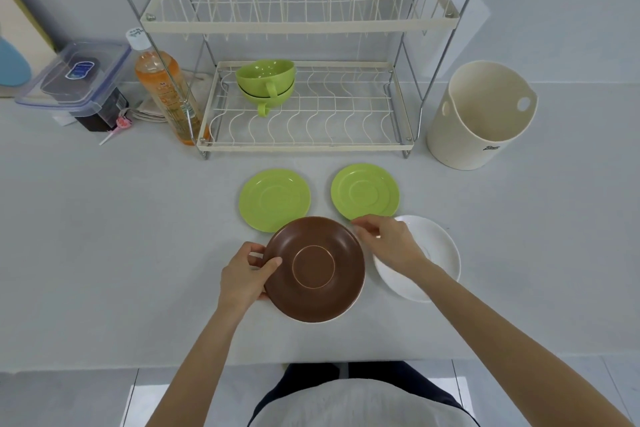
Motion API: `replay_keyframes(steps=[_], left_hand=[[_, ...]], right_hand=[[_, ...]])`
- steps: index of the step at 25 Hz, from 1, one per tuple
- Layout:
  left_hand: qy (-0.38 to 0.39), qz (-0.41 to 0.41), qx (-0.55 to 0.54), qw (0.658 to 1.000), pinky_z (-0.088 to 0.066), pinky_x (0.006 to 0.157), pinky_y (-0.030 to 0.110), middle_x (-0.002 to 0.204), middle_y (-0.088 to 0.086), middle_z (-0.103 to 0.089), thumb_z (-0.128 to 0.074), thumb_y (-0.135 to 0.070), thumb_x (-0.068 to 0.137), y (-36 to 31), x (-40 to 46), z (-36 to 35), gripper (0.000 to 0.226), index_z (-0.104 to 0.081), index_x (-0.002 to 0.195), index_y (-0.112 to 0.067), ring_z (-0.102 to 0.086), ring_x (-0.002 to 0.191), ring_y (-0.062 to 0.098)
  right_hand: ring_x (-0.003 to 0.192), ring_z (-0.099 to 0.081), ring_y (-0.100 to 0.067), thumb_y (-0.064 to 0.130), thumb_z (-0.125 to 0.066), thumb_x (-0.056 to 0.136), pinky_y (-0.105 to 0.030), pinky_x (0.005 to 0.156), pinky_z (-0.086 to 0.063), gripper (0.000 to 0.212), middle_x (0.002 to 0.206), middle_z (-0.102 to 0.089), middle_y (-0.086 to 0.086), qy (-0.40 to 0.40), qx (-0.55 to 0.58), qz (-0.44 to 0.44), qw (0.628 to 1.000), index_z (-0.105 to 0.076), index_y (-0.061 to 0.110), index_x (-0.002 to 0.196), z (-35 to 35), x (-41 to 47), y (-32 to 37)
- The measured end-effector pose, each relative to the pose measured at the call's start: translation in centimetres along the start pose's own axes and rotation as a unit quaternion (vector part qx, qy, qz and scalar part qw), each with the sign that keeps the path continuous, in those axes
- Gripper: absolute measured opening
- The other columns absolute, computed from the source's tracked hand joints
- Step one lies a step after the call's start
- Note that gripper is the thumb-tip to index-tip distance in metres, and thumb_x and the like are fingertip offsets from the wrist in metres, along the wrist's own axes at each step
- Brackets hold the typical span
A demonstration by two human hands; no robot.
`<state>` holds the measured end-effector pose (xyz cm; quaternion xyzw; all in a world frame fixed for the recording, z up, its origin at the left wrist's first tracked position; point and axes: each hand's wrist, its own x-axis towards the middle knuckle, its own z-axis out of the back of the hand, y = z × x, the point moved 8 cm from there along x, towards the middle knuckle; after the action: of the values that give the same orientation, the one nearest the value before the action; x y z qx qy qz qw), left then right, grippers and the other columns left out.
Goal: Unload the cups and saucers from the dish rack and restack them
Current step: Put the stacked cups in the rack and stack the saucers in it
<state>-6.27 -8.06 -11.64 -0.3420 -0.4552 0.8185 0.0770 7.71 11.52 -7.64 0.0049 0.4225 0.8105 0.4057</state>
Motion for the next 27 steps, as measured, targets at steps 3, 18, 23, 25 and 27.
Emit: replay_keyframes(steps=[3, 18, 23, 25, 27], left_hand=[[0.011, 0.02, -0.014, 1.0, -0.052, 0.038, 0.02, 0.085, 0.002, -0.055, -0.067, -0.017, 0.079, 0.5, 0.2, -0.2, 0.025, -0.052, 0.099, -0.015, -0.057, 0.085, 0.025], [-0.002, 0.04, -0.002, 0.999, -0.054, 0.042, 0.021, 0.099, 0.011, -0.057, -0.066, -0.021, 0.08, 1.2, 0.2, -0.5, 0.027, -0.053, 0.102, -0.013, -0.059, 0.088, 0.026], [0.0, 0.041, -0.007, 0.999, -0.056, 0.05, 0.027, 0.098, 0.011, -0.058, -0.067, -0.022, 0.079, 1.4, 0.3, -0.3, 0.028, -0.054, 0.103, -0.012, -0.059, 0.089, 0.026], [0.005, 0.042, -0.012, 0.999, -0.057, 0.053, 0.029, 0.097, 0.011, -0.058, -0.067, -0.023, 0.079, 1.3, 0.2, -0.3, 0.028, -0.054, 0.103, -0.013, -0.059, 0.09, 0.026], [0.006, 0.043, -0.015, 0.999, -0.058, 0.054, 0.03, 0.098, 0.012, -0.058, -0.067, -0.023, 0.079, 1.3, 0.1, -0.3, 0.029, -0.055, 0.103, -0.012, -0.06, 0.091, 0.027]], right_hand=[[0.107, -0.062, -0.024, 0.012, -0.056, 0.088, -0.009, 0.083, -0.035, 0.028, 0.117, -0.066, -0.012, -0.082, 0.023, 0.01, 0.996, -0.064, 0.009, 0.114, 4.1, 0.4, -2.0], [0.092, -0.051, -0.018, 0.011, -0.052, 0.089, -0.026, 0.08, -0.037, 0.024, 0.097, -0.061, -0.004, -0.044, 0.097, -0.136, 0.985, -0.068, 0.018, 0.105, 7.3, 0.8, -9.8], [0.085, -0.054, -0.02, 0.009, -0.052, 0.088, -0.025, 0.068, -0.046, 0.022, 0.089, -0.063, -0.005, -0.036, 0.185, -0.124, 0.974, -0.067, 0.019, 0.101, 8.9, 0.7, -7.9], [0.08, -0.055, -0.019, 0.008, -0.052, 0.088, -0.022, 0.063, -0.046, 0.025, 0.089, -0.063, -0.006, -0.02, 0.226, -0.123, 0.966, -0.066, 0.016, 0.106, 8.7, 0.7, -6.8], [0.075, -0.057, -0.013, 0.01, -0.054, 0.087, -0.021, 0.063, -0.046, 0.027, 0.093, -0.062, -0.006, 0.006, 0.251, -0.126, 0.96, -0.065, 0.014, 0.112, 7.5, 0.8, -5.6]])
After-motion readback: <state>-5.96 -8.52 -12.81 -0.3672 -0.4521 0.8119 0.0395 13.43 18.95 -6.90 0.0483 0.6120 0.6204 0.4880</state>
